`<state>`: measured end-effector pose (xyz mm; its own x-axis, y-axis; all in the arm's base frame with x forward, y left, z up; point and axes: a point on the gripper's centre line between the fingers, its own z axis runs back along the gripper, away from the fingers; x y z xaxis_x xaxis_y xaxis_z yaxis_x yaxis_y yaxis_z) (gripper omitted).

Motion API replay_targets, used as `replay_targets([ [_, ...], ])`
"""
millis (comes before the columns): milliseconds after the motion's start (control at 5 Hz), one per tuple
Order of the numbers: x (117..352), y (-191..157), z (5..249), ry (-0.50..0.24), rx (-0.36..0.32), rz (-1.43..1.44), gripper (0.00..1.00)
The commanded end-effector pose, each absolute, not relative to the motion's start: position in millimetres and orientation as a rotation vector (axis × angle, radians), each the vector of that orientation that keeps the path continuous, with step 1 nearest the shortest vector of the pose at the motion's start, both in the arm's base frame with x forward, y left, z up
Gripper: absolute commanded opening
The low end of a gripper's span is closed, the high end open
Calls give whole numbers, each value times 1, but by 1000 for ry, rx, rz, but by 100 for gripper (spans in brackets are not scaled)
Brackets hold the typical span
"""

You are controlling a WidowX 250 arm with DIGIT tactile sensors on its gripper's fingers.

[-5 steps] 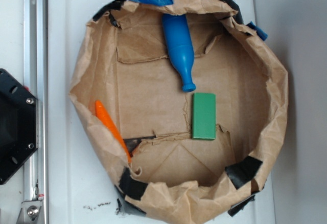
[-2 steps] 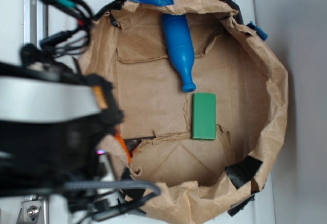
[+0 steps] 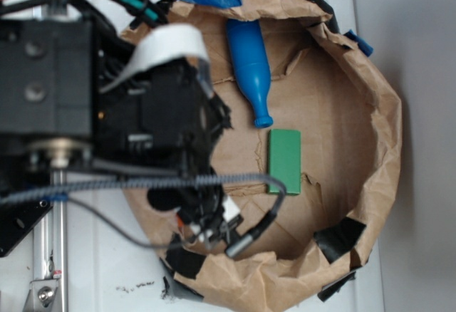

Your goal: Grab the green block.

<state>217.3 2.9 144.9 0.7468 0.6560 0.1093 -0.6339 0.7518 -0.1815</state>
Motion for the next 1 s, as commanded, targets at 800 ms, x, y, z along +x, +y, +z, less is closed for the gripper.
replay_targets([
  [800, 265, 13, 72, -229, -104, 877, 100],
])
